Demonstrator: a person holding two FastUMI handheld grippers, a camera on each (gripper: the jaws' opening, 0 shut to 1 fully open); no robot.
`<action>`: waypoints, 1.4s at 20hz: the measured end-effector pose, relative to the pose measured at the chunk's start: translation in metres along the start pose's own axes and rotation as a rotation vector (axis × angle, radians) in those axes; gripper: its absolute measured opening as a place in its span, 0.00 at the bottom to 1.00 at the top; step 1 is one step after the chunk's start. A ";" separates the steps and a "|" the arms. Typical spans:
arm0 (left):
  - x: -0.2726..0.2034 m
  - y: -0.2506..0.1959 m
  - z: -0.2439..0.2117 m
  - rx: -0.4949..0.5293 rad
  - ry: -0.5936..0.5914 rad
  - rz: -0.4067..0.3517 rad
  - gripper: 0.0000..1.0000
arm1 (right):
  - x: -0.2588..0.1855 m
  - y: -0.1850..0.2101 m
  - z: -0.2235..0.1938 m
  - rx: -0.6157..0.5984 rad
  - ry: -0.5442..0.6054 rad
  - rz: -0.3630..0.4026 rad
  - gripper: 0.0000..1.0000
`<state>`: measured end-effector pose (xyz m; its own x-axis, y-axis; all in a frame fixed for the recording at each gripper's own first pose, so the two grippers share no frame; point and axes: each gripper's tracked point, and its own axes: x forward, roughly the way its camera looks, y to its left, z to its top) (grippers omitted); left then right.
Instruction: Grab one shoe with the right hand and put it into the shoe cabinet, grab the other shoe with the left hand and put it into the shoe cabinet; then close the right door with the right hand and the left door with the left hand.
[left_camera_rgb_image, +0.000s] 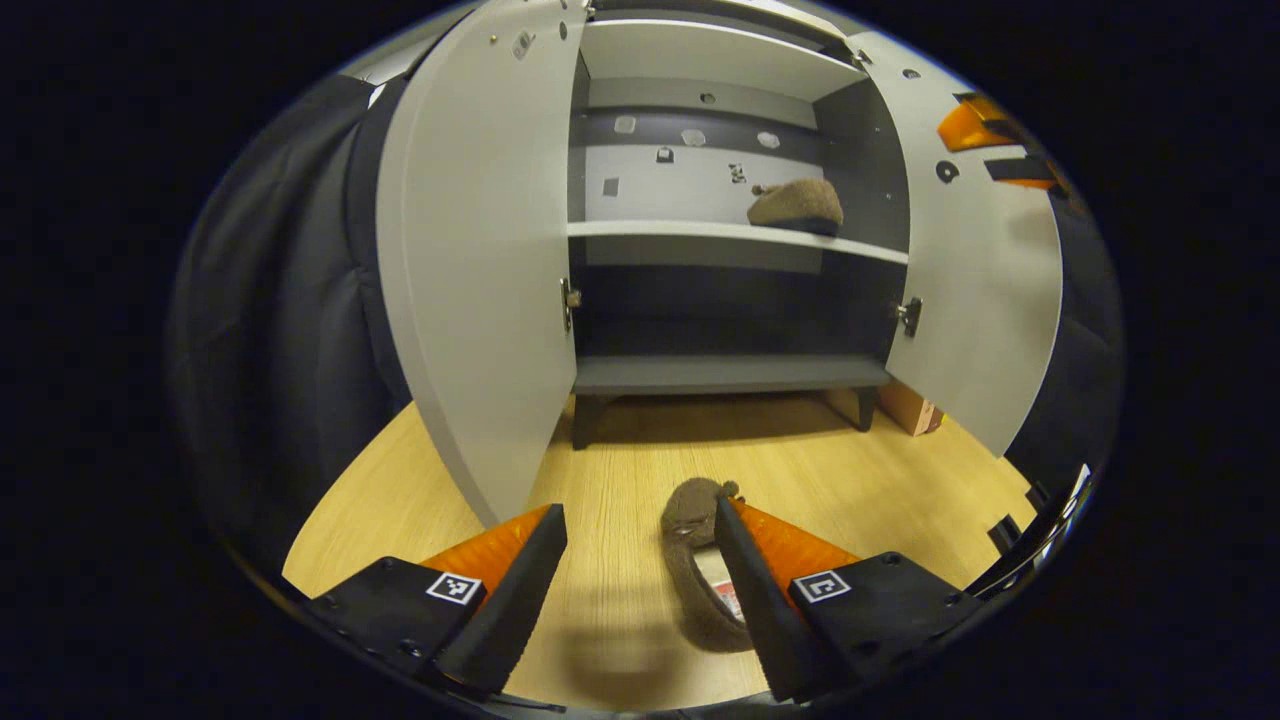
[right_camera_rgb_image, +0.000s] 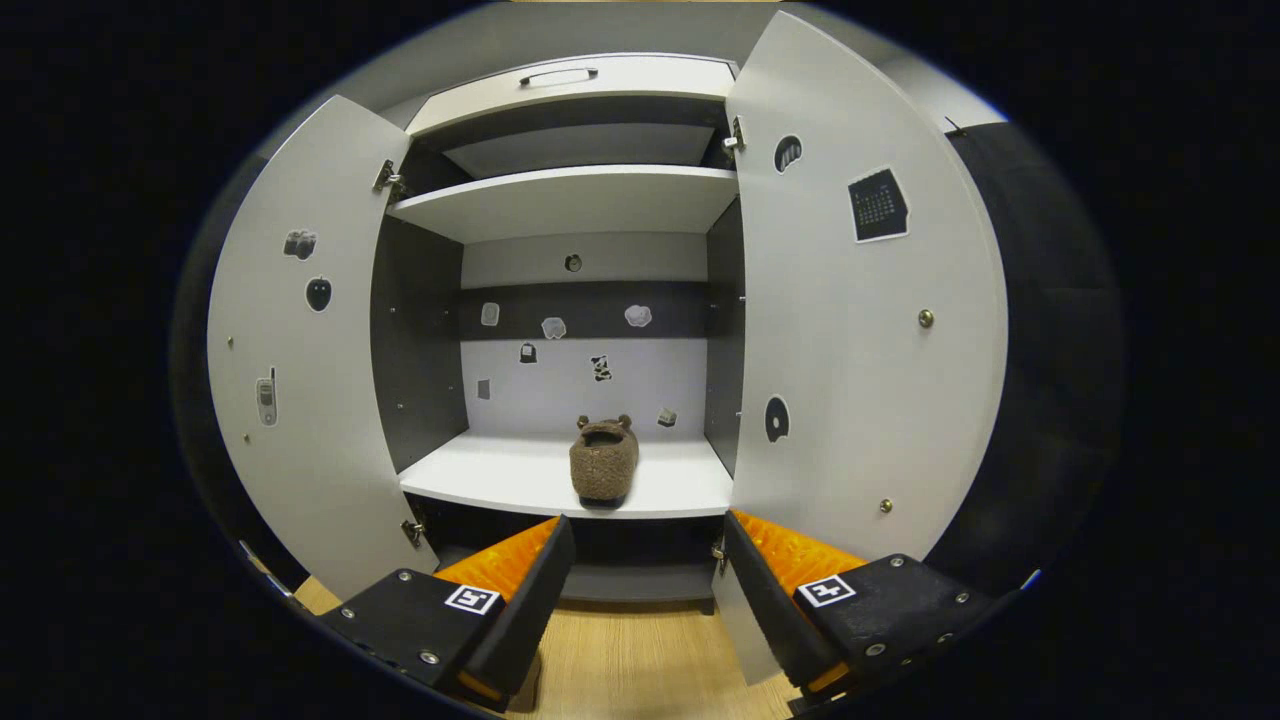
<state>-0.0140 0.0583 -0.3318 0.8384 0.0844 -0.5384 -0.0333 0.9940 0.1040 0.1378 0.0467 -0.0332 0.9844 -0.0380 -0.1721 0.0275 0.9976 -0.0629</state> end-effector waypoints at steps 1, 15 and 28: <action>0.006 -0.002 -0.011 0.003 0.018 -0.003 0.97 | -0.003 -0.004 0.000 -0.001 0.001 -0.001 0.93; 0.064 -0.030 -0.106 -0.065 0.293 -0.064 0.92 | -0.035 -0.031 0.014 -0.002 -0.043 0.021 0.93; 0.053 -0.024 -0.042 -0.191 0.427 -0.052 0.07 | -0.032 -0.022 0.033 0.003 -0.087 0.080 0.92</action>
<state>0.0081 0.0415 -0.3983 0.5438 0.0153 -0.8390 -0.1299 0.9893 -0.0662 0.1113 0.0276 0.0057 0.9948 0.0468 -0.0908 -0.0514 0.9975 -0.0493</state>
